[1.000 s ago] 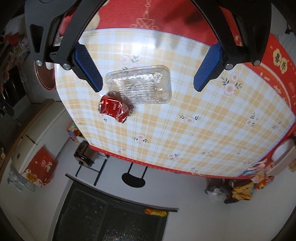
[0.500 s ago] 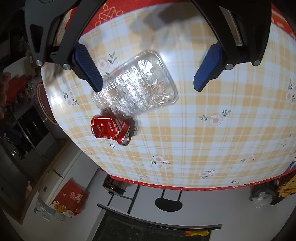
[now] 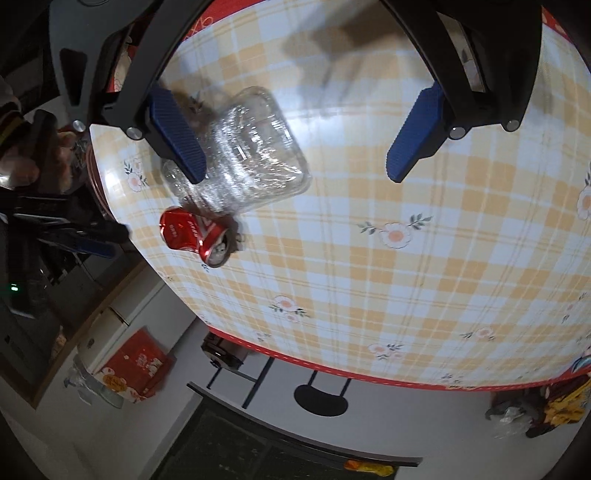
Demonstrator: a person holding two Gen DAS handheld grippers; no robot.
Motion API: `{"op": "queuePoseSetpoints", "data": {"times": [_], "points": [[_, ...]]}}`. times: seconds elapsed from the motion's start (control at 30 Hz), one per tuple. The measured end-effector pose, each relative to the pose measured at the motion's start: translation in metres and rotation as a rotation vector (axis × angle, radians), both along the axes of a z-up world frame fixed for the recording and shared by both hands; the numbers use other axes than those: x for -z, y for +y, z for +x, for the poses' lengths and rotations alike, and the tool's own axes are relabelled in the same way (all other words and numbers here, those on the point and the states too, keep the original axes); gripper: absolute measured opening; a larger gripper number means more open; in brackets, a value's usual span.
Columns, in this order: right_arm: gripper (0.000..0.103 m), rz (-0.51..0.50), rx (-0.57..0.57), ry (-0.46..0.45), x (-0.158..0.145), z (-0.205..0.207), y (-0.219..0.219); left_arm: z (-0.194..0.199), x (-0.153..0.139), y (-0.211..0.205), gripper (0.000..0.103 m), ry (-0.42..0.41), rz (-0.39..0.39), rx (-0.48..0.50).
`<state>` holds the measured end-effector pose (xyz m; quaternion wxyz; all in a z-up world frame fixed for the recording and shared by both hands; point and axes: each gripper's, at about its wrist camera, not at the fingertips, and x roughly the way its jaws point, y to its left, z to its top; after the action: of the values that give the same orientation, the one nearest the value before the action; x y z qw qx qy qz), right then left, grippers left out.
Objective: Collect trash
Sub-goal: 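Grasp the red crushed can with the right gripper, then grasp the clear plastic tray with the left gripper while the right gripper holds the can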
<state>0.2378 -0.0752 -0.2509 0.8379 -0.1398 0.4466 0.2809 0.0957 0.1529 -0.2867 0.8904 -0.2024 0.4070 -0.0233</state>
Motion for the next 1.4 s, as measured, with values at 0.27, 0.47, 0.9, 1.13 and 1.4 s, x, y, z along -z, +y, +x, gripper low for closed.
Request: {"op": "queuePoseSetpoints", "data": {"times": [0.27,0.47,0.9,1.13,1.4], "points": [[0.098,-0.146,-0.022,0.062,0.06,0.028,0.059,-0.009,0.01,0.014,0.095,0.008,-0.041,-0.02],[0.09,-0.179,0.038,0.112,0.076,0.044,0.068,-0.004,0.015,0.009,0.094,0.016,-0.054,0.006],[0.062,-0.097,0.134,0.164,0.073,0.06,0.038,0.018,0.021,-0.005,0.093,0.038,-0.046,0.069],[0.038,-0.001,0.175,0.202,0.063,0.057,0.008,0.032,0.025,-0.014,0.093,0.048,-0.043,0.11],[0.037,0.16,0.325,0.261,0.057,0.051,-0.053,0.049,0.026,-0.029,0.093,0.055,-0.038,0.152]]}}
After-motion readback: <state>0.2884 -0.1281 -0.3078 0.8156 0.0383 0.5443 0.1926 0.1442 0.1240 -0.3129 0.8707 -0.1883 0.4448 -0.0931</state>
